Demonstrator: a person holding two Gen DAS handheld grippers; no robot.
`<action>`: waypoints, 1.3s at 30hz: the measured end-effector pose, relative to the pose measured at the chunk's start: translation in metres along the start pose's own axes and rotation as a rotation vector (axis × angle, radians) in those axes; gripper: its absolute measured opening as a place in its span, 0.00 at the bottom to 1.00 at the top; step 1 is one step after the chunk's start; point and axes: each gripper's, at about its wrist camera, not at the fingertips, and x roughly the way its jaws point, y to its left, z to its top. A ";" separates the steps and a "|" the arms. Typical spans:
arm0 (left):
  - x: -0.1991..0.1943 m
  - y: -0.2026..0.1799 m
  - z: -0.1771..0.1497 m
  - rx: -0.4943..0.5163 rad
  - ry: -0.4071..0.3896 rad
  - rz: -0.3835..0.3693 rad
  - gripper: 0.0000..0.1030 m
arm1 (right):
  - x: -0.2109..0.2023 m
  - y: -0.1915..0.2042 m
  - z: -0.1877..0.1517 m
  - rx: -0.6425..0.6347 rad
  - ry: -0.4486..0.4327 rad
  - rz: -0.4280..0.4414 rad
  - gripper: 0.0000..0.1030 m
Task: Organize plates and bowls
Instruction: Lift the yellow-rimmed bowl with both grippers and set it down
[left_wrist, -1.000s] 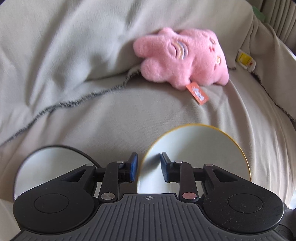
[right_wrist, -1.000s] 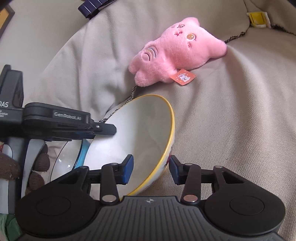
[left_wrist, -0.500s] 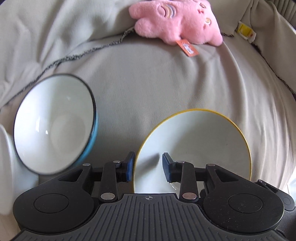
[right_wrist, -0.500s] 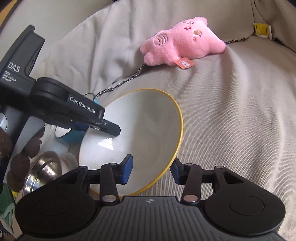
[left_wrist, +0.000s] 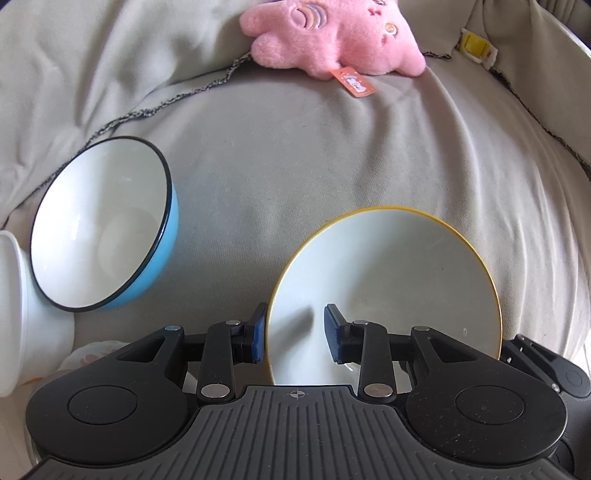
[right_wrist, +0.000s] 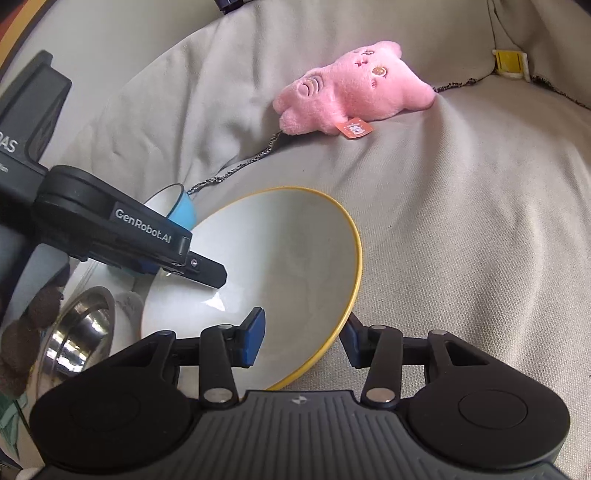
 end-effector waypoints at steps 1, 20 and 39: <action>0.000 0.000 -0.001 0.002 0.004 0.003 0.34 | 0.000 0.000 0.000 -0.005 0.001 -0.004 0.44; -0.010 -0.013 -0.022 0.026 0.006 0.071 0.30 | -0.004 -0.004 0.001 0.005 -0.005 0.009 0.44; -0.007 -0.026 -0.027 0.090 -0.038 0.160 0.31 | -0.003 -0.002 -0.001 0.002 -0.005 0.003 0.44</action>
